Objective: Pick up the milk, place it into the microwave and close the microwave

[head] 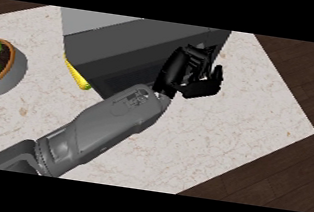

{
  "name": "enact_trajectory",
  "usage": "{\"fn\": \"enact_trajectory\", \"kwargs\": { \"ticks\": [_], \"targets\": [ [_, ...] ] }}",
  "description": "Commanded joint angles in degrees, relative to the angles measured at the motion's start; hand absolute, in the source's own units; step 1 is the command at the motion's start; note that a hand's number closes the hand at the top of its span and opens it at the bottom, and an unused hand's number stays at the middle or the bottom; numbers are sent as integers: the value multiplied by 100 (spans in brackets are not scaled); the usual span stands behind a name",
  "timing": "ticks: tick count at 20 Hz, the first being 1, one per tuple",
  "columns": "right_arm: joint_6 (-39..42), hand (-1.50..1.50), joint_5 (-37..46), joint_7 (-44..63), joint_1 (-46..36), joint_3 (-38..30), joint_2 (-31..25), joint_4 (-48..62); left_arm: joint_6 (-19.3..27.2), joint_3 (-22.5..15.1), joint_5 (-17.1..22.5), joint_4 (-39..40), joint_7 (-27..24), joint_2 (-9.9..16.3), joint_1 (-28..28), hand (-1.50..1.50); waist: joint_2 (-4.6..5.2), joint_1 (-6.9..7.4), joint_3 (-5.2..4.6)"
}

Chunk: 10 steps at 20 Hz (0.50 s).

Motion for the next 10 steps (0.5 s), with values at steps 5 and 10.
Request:
{"fn": "enact_trajectory", "kwargs": {
  "ticks": [5,10],
  "targets": [
    [39,-150,-235,130,-119,-87,-128,61,6,-110,7,294,71,-263,-579,150,57,-168,33],
    [66,-150,-404,205,-214,-129,-197,96,69,-143,94,271,-4,-262,-514,150,99,-205,29]
  ]
}}
